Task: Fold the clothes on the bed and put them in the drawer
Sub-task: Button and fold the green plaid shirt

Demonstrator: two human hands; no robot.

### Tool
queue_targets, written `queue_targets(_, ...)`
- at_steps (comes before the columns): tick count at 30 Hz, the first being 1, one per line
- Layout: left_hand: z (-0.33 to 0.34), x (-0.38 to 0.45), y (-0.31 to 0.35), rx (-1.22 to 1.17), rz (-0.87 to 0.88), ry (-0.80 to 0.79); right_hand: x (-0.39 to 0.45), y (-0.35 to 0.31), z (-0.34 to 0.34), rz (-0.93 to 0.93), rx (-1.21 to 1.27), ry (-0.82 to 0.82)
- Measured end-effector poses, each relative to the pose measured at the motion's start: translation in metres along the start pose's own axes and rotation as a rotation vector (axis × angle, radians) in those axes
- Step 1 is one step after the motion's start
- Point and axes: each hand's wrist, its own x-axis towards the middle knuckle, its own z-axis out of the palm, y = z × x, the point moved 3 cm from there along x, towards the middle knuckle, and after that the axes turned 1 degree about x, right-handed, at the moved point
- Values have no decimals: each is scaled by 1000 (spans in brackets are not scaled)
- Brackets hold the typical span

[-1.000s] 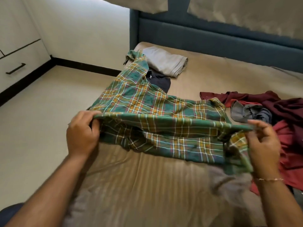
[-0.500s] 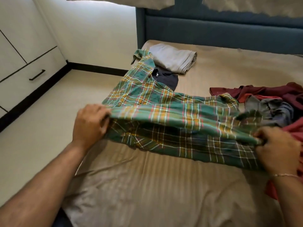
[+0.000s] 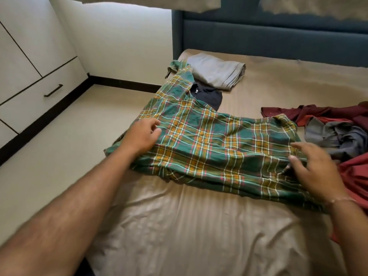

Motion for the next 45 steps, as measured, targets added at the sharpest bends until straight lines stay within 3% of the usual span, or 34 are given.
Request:
queue_targets(2,20,14,10,287,-14,-260,8,-5,14,33,-158,-144)
queue_targets(4,35,16,14,499,6,-383,5,-2,24,56,-231,-224)
queue_targets(11,37,-38,-13,211,616,-113,-28,9,28,-373,-164,-329)
queue_targets(15,41,-68,-20,224,732,40,-36,10,31,-376,-187,-395)
queue_targets(20,37,-68,-24,133,644,18,-33,3,20,-278,-117,-421)
queue_targets(24,34,-52,-29,-12,369,-59,-26,9,8,-141,-24,-364)
queue_targets(28,39,-23,-18,254,183,-156,-1,4,1,-65,12,-279)
queue_targets(31,33,-8,-11,244,119,-151,15,3,0,2,16,-289)
queue_targets(34,26,1,-8,162,101,-130,27,3,-2,19,16,-346)
queue_targets(37,18,17,-6,153,117,-104,46,0,-7,-14,-8,-290)
queue_targets(42,32,34,-5,397,99,-177,63,5,20,25,-249,-339)
queue_targets(43,37,30,-5,458,91,-176,60,4,25,12,-363,-310)
queue_targets(45,38,17,1,496,120,-25,42,-3,30,-77,-402,-145)
